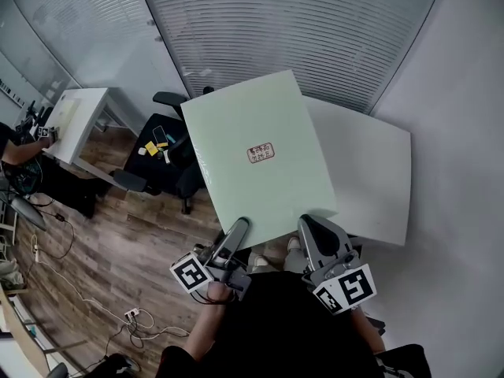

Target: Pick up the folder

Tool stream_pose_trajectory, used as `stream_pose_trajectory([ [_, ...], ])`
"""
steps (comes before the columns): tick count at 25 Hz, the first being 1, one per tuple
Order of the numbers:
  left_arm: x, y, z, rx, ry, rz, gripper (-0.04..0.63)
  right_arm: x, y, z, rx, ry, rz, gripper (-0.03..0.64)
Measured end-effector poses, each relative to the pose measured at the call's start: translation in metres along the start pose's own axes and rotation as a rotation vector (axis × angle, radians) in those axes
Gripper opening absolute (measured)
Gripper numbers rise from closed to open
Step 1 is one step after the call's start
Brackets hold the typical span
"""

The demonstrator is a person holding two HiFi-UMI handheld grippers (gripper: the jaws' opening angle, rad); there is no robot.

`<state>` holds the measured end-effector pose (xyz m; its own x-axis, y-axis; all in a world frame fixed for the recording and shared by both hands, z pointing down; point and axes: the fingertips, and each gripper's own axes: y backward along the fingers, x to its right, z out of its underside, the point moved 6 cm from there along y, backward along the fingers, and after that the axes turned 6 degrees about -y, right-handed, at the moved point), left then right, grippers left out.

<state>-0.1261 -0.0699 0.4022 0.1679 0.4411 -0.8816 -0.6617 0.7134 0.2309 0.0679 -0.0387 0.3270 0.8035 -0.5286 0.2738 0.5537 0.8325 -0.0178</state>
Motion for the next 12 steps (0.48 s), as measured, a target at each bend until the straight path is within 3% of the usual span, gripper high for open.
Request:
stream_pose_trajectory([
  [3,0.01,0.001,-0.002,0.01,-0.02,0.02,0.276,-0.003,0.003,-0.005,0.038,0.01,-0.003,0.002],
  [8,0.02,0.002,-0.016,-0.001,-0.123,0.01,0.276,-0.012,0.0,-0.009,0.043,0.069,-0.01,0.002],
  [12,0.025,0.005,-0.018,0.003,-0.14,0.007,0.276,-0.02,-0.003,-0.01,0.025,0.093,-0.019,0.002],
])
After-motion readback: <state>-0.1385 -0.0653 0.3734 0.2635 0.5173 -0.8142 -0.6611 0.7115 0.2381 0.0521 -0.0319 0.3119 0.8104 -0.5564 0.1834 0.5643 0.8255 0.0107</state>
